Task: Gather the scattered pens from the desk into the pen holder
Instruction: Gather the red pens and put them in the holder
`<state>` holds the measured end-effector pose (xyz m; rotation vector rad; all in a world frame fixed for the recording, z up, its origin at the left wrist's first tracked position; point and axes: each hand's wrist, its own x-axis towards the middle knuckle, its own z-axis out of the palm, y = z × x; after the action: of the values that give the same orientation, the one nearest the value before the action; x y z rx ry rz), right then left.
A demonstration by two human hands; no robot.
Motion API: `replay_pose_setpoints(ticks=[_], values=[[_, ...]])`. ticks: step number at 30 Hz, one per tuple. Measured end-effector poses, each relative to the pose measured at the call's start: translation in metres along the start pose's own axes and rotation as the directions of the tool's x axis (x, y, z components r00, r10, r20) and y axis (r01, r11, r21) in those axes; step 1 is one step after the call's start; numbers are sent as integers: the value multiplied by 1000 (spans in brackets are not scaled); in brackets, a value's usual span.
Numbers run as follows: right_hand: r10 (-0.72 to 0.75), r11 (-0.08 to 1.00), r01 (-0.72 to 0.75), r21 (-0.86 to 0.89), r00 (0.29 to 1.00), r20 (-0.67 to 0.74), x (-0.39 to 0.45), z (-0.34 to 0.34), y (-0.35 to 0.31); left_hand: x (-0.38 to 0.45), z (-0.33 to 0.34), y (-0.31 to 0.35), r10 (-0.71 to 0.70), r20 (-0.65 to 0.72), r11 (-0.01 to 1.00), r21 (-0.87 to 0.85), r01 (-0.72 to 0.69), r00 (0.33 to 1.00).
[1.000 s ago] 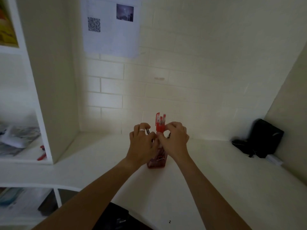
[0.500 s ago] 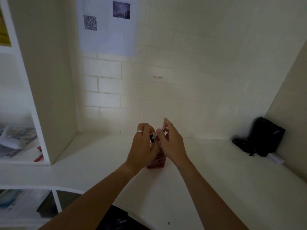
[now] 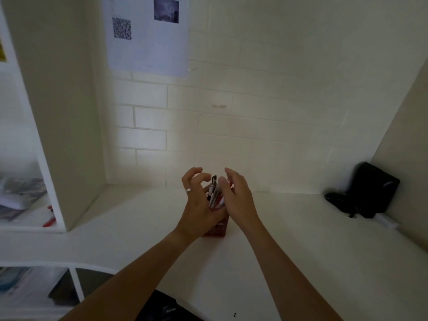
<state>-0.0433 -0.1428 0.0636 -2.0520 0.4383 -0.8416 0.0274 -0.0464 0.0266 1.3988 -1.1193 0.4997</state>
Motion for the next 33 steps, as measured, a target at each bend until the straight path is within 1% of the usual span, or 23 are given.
replay_pose_setpoints(ticks=[2, 3, 4, 6, 7, 8, 10, 12, 14, 16, 19, 20, 21, 22, 23, 24, 26, 27, 29, 31, 32, 33], values=[[55, 993, -60, 98, 997, 51, 0, 1, 2, -2, 1, -5, -30, 12, 1000, -1, 30, 999], [56, 992, -63, 112, 996, 66, 0, 1, 2, -3, 1, -8, -73, 36, 997, 9, 73, 997], [43, 993, -51, 103, 997, 70, 1, 1, 3, -5, 1, -10, -141, 72, 990, 14, 141, 987], [14, 997, -20, 79, 997, 72, 3, 3, 2, -7, -2, -9, -301, 196, 950, -24, 312, 933], [5, 997, -12, 78, 997, 80, 4, 4, 2, -7, -1, -9, -323, 265, 938, -37, 345, 908], [-3, 996, -4, 84, 996, 88, 4, 6, 1, -6, 0, -9, -319, 304, 937, -44, 347, 898], [-9, 997, 3, 82, 998, 67, 5, 8, -1, -3, 3, -8, -325, 320, 934, -41, 356, 890], [-9, 997, 7, 72, 999, 32, 4, 11, -3, 0, 0, -6, -384, 338, 899, -75, 431, 859], [12, 997, -12, 74, 1000, 0, 3, 15, -5, -2, -4, -14, -417, 348, 874, -99, 475, 840], [37, 998, -34, 54, 998, -52, 4, 20, -5, -3, -8, -14, -413, 349, 869, -126, 479, 841], [-40, 999, 40, 4, 994, -100, 4, 27, -3, -6, -6, -15, -353, 350, 908, -95, 408, 868], [-62, 998, 64, 12, 992, -108, 3, 28, -2, -8, -6, -18, -327, 342, 927, -63, 369, 881], [-72, 997, 75, 24, 990, -123, 3, 29, -3, -10, -6, -22, -327, 334, 932, -41, 361, 884], [-74, 996, 80, 31, 987, -144, 4, 30, -2, -9, -8, -23, -362, 337, 919, -26, 393, 869], [-77, 996, 83, 32, 984, -162, 4, 31, -3, -7, -8, -21, -381, 349, 905, -47, 422, 856], [-80, 996, 87, 36, 982, -173, 5, 32, -4, -6, -9, -19, -389, 353, 902, -38, 429, 851], [-62, 995, 74, 66, 984, -170, 7, 33, -6, -4, -7, -16, -388, 337, 904, -41, 425, 858], [-47, 994, 63, 90, 984, -170, 7, 32, -7, -3, -8, -14, -386, 327, 904, -50, 424, 863], [-8, 984, 43, 170, 979, -204, 9, 28, -10, -3, -11, -15, -385, 360, 902, -47, 428, 850], [17, 971, 39, 235, 973, -229, 12, 20, -12, -5, -13, -17, -396, 392, 903, 3, 430, 830], [9, 972, 39, 232, 979, -203, 14, 17, -11, -6, -14, -19, -409, 399, 899, 21, 437, 821], [-4, 979, 34, 200, 989, -148, 15, 15, -10, -7, -13, -18, -414, 396, 898, 29, 440, 820]])
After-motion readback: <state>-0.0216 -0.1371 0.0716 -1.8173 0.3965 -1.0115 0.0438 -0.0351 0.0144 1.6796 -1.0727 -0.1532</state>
